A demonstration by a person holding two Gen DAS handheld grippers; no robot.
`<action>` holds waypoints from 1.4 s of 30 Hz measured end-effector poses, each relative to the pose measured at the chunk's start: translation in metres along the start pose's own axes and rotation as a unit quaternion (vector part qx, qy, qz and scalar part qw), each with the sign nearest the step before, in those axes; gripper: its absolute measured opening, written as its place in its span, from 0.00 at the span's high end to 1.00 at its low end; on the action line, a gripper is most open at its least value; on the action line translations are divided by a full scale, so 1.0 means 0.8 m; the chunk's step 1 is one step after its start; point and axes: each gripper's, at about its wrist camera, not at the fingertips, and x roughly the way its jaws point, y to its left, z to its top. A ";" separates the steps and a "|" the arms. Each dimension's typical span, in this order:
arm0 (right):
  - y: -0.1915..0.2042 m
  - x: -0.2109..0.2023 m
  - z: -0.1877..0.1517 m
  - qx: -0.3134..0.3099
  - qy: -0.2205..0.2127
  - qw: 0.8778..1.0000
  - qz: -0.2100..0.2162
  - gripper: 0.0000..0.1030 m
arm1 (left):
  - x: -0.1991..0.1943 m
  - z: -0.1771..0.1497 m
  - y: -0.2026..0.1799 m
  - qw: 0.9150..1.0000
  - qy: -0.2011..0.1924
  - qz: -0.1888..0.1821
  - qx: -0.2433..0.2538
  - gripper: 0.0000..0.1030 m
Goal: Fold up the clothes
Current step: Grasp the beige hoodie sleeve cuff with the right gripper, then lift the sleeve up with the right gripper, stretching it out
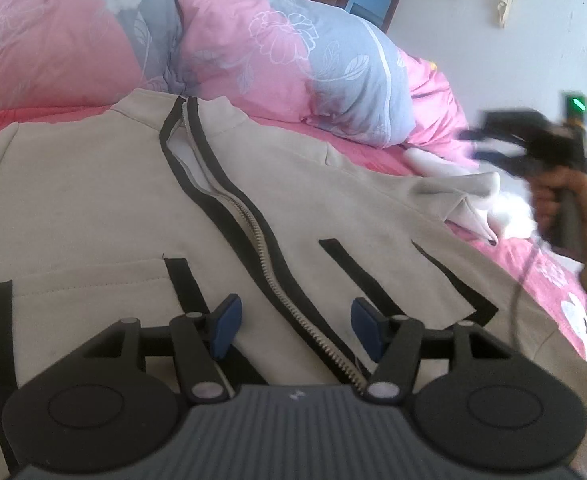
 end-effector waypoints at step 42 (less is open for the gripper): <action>-0.039 -0.018 0.030 0.087 0.013 0.994 0.072 0.28 | -0.002 -0.002 0.009 1.000 -0.006 -0.013 -0.016 0.40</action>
